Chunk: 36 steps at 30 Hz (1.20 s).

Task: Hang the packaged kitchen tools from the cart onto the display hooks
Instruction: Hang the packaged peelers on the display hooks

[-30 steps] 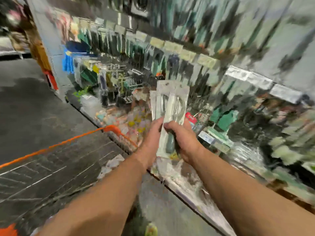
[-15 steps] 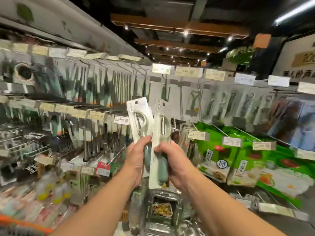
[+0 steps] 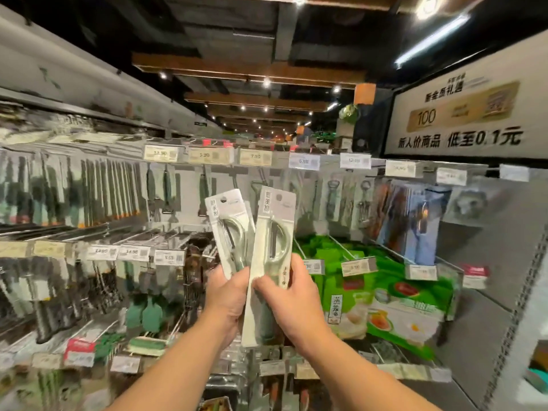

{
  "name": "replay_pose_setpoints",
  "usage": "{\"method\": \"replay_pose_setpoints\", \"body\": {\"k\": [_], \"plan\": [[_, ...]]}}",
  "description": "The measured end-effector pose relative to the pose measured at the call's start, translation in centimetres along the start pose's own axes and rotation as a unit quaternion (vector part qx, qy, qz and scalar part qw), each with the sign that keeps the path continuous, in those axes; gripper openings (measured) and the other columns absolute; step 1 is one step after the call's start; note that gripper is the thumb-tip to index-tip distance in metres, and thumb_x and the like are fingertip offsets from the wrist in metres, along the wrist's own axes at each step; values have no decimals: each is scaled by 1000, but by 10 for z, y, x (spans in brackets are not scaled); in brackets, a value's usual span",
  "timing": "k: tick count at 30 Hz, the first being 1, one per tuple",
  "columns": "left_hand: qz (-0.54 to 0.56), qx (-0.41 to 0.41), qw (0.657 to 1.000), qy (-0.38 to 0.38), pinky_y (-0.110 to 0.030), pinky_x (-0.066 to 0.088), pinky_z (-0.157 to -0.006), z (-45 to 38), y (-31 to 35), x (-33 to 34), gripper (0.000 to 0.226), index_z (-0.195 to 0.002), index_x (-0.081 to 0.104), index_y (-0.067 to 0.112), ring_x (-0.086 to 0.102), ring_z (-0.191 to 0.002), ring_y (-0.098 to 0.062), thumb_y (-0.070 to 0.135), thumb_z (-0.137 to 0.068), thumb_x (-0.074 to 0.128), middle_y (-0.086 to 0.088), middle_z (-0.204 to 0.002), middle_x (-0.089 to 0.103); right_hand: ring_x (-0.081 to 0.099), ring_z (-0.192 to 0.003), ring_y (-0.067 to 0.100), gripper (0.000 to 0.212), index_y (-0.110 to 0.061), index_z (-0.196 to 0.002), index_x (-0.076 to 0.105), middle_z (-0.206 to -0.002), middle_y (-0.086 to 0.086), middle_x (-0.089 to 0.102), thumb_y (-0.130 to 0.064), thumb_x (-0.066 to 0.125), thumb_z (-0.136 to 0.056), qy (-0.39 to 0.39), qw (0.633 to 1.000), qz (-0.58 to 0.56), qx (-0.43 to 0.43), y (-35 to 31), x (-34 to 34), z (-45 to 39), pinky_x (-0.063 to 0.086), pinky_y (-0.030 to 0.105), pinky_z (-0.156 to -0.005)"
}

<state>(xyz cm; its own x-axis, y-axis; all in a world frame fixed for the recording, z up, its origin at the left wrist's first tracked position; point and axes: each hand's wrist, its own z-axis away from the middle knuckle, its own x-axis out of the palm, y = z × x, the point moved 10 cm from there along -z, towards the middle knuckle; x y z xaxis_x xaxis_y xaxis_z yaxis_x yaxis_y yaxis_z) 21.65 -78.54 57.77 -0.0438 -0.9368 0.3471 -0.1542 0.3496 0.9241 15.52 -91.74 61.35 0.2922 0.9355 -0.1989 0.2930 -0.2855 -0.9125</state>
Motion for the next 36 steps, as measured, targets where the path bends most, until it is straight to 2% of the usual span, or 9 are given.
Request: {"method": "replay_pose_setpoints", "body": {"k": [5,7,9,11,15,18,22,28,36], "plan": [[-42,6,999,18,-56,63,-85,-16,-4,21,26,-106,76,6,78,-88,-40,6,-81,81,-19,-93,80,69,-86,-2,28,-39,-103,63,-93,-23,73,-30,75,-79,30,999,-1,17,22,-47,-32,58,31,-85],[-57,7,998,34,-49,63,-80,-25,-6,19,23,-105,74,3,78,-82,-34,4,-83,79,-16,-86,80,69,-96,8,38,-39,-119,57,-104,-14,73,-27,71,-85,45,998,12,40,35,-63,-47,56,34,-89],[-72,3,996,45,-36,58,-69,-32,-8,14,16,-103,72,3,76,-71,-23,-1,-87,75,-10,-78,78,68,-99,18,72,-26,-153,29,-116,-3,66,-27,65,-90,39,996,53,61,47,-77,-63,54,33,-86],[-70,-14,996,56,-35,56,-69,-42,-13,7,19,-105,71,1,73,-73,-25,-1,-87,75,-11,-78,77,67,-81,19,86,-29,-157,8,-100,-2,61,-26,63,-92,34,993,95,55,54,-87,-77,52,30,-69],[-61,-55,995,60,-46,59,-77,-68,-22,-2,28,-113,67,-1,69,-78,-36,2,-86,75,-21,-84,73,55,-108,17,61,-32,-134,29,-127,0,51,-22,67,-88,74,983,168,-9,52,-101,-106,48,34,-92],[-33,-78,995,49,-44,57,-72,-90,-27,-1,45,-120,64,-2,68,-70,-35,9,-80,80,-20,-82,71,45,-112,10,57,-30,-135,36,-127,-6,45,-22,67,-89,79,979,187,-33,52,-98,-129,37,26,-93],[-20,-127,992,-1,-48,52,-74,-113,-29,10,88,-122,64,-1,66,-76,-36,28,-43,89,-23,-90,68,44,-108,9,53,-31,-135,39,-126,-6,44,-22,68,-92,88,976,190,-58,46,-90,-163,35,24,-95],[9,-149,988,-42,-42,57,-67,-153,-21,19,40,-107,65,2,63,-64,-31,17,-72,77,-16,-75,65,41,-113,4,53,-27,-139,39,-127,-10,41,-23,67,-95,123,971,174,-112,33,-72,-201,31,22,-98],[9,-169,983,-72,-40,58,-64,-190,-36,21,34,-107,63,4,63,-60,-30,14,-76,75,-16,-76,64,39,-110,-2,49,-27,-137,41,-127,-11,43,-25,67,-96,195,963,122,-138,51,-70,-213,30,20,-99]]}}
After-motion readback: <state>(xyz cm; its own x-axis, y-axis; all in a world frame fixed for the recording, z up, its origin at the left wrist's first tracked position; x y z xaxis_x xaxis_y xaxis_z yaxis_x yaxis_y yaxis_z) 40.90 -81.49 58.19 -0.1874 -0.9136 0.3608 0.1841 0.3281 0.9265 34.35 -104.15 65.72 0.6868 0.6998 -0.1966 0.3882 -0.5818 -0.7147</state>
